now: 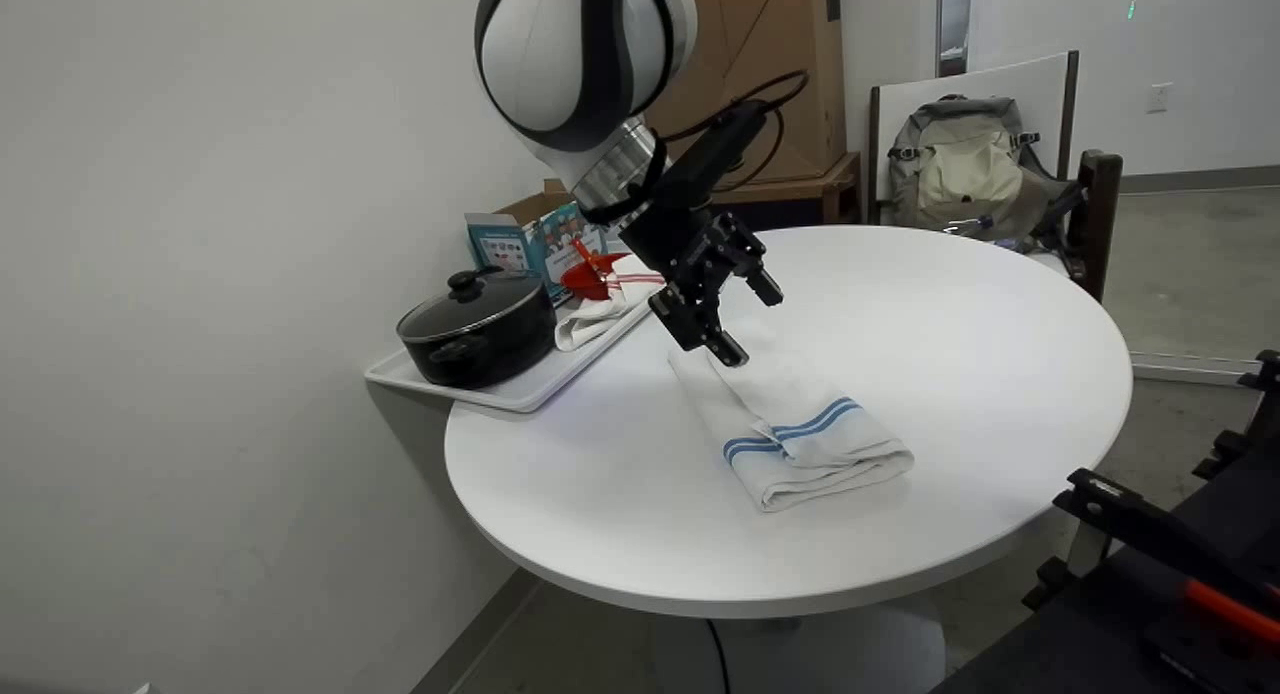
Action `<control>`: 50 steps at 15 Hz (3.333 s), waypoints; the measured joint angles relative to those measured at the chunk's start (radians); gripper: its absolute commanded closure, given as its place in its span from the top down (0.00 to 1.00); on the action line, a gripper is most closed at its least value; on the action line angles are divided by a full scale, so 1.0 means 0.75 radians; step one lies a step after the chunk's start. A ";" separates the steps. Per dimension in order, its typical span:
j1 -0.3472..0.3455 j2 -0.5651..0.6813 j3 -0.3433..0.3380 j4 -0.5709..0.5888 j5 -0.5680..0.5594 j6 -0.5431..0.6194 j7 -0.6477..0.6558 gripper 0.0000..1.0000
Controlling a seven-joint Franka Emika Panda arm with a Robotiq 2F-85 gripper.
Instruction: Fold the white and blue towel from right to left and then bottom to top
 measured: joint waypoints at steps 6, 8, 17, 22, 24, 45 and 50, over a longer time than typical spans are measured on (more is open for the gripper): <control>0.010 -0.077 0.056 -0.171 -0.025 0.077 -0.026 1.00; 0.010 -0.113 0.059 -0.260 -0.049 0.210 -0.005 1.00; -0.008 -0.233 0.016 -0.571 -0.228 0.683 0.044 1.00; -0.009 -0.229 -0.005 -0.601 -0.272 0.718 0.031 1.00; -0.014 -0.221 -0.010 -0.600 -0.272 0.718 0.007 1.00; 0.007 0.072 0.027 -0.423 -0.315 0.673 -0.199 1.00; 0.006 0.086 0.021 -0.422 -0.324 0.648 -0.228 1.00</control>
